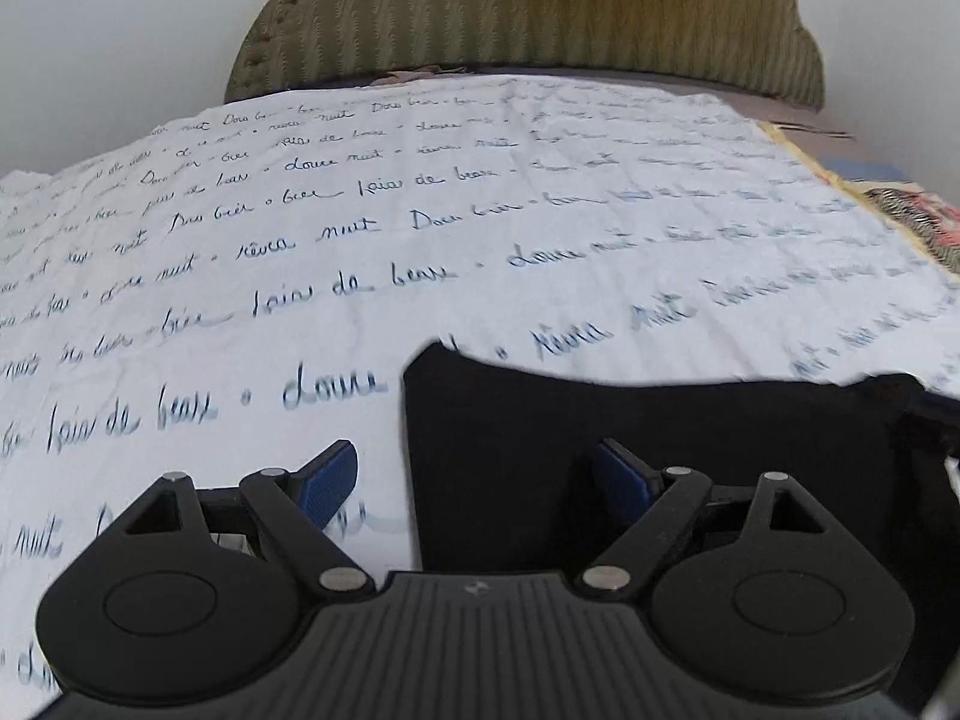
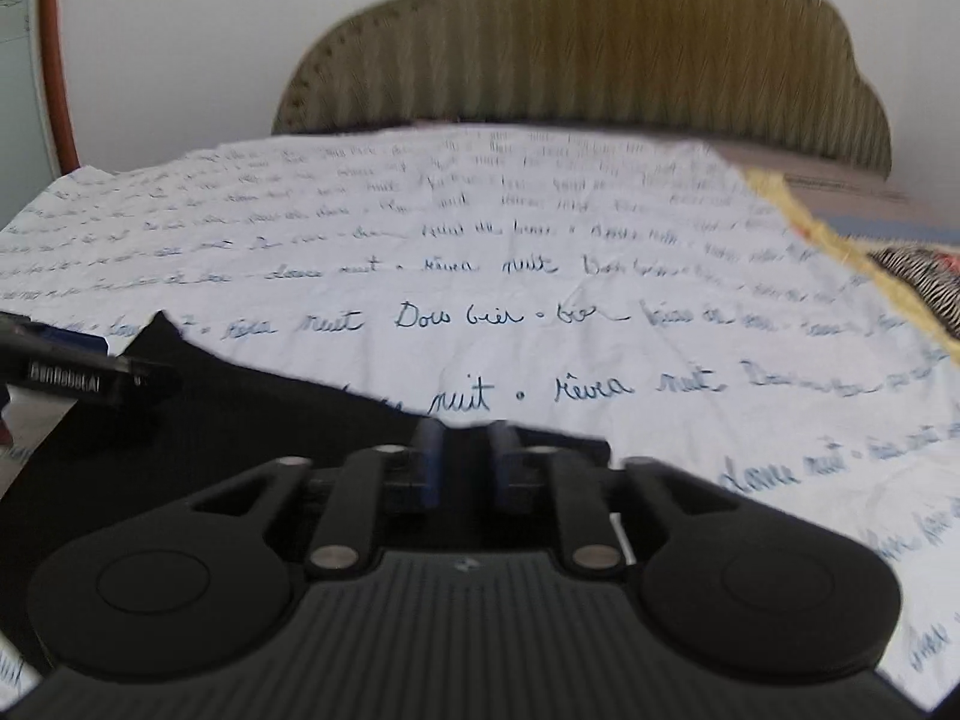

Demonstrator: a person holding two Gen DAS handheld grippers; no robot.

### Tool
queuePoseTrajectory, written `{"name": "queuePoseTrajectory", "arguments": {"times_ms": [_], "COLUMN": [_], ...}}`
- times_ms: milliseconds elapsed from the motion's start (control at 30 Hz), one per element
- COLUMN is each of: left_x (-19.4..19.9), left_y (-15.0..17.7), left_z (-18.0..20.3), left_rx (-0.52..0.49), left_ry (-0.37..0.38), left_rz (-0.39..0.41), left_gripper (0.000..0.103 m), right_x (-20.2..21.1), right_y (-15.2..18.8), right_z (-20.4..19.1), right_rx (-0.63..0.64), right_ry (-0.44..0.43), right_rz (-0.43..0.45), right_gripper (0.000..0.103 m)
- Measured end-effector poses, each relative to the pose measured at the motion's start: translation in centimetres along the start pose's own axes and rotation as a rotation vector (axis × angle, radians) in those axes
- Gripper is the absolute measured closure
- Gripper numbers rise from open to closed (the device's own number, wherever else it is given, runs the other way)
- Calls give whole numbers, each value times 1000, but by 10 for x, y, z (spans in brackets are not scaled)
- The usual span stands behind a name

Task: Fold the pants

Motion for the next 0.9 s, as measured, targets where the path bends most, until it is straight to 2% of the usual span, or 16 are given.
{"name": "queuePoseTrajectory", "arguments": {"times_ms": [67,133,200,300,400,500,733,767,800,900], "left_x": [7,-1,-2,3,6,10,27,29,31,38], "left_y": [13,23,26,26,28,32,45,47,49,55], "left_z": [7,14,17,19,18,19,22,22,23,26], "left_rx": [-17,-79,-94,-116,-93,-83,-76,-71,-69,-73], "left_ry": [12,-17,-40,-63,-64,-63,-75,-73,-70,-71], "left_rz": [-1,-34,-16,-2,-8,-13,-7,-7,-9,-13], "left_gripper": [17,16,15,15,14,14,14,14,14,14], "right_x": [2,-1,7,37,54,39,67,69,68,60], "right_y": [17,32,30,25,34,56,62,63,66,78], "right_z": [5,14,20,19,13,9,2,1,-1,-2], "right_rx": [1,-17,-76,-52,-64,-58,-81,-73,-63,-45], "right_ry": [20,27,28,100,70,77,120,114,110,117], "right_rz": [-23,-32,-26,51,60,-26,43,48,37,-4], "right_gripper": [77,68,66,65,61,59,45,38,32,29]}}
Point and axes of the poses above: each gripper's, at about its wrist camera, not at the fingertips, and x roughly against the way its jaws point, z to its right, y to its underside, the point moved 7 cm from there along -x, roughly the way its jaws point, and after that the axes turned 9 degrees about y, right-handed, at the moved point
